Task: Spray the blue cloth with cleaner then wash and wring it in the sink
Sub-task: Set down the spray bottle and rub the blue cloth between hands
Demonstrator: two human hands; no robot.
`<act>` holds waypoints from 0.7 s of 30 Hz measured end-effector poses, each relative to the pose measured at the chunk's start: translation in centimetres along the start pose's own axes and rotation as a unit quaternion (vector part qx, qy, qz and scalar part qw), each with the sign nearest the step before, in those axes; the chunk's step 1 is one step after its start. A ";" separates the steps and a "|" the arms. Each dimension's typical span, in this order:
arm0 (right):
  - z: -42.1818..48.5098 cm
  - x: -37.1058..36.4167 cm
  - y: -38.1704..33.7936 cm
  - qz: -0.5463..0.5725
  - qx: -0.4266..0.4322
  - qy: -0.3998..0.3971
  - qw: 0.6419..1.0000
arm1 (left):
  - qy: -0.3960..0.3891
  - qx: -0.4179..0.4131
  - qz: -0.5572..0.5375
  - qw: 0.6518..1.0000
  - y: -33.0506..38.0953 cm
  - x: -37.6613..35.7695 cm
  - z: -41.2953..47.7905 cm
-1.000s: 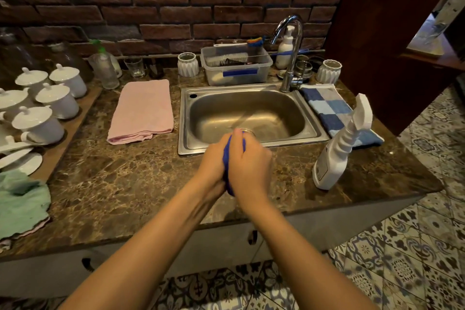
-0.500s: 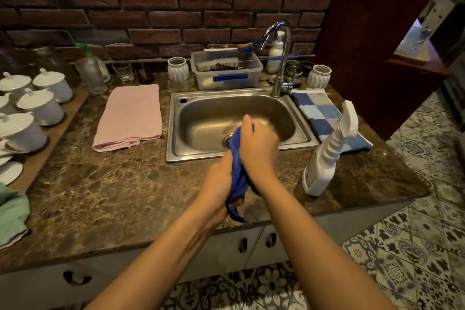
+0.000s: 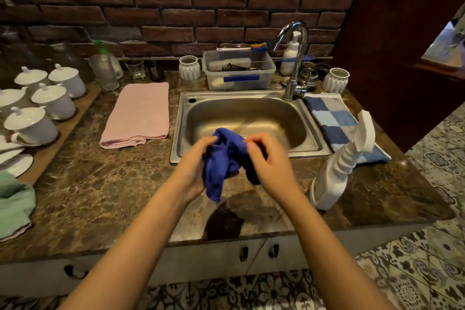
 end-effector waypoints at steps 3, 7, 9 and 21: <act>-1.1 -2.1 0.9 -0.061 0.102 -0.090 0.989 | 0.003 0.011 -0.005 1.000 0.6 0.2 1.5; -1.1 -3.0 3.3 0.063 -0.009 -0.022 0.998 | 0.082 -0.008 -0.070 0.994 1.5 1.0 4.3; -0.3 -3.9 5.1 0.126 -0.162 0.005 0.979 | -0.005 0.018 -0.156 0.988 2.1 0.7 5.6; 8.7 -4.3 6.2 -0.122 -0.169 0.040 0.977 | 0.002 0.056 0.060 0.997 6.4 2.3 14.9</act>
Point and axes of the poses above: each hand's wrist, its own z-axis towards the middle knuckle, its own x-axis out of the back of the hand, y = z × x, the point moved 3 cm from there along z, towards the middle knuckle, and after that the axes turned 8 degrees about x, right-handed, at the moved point
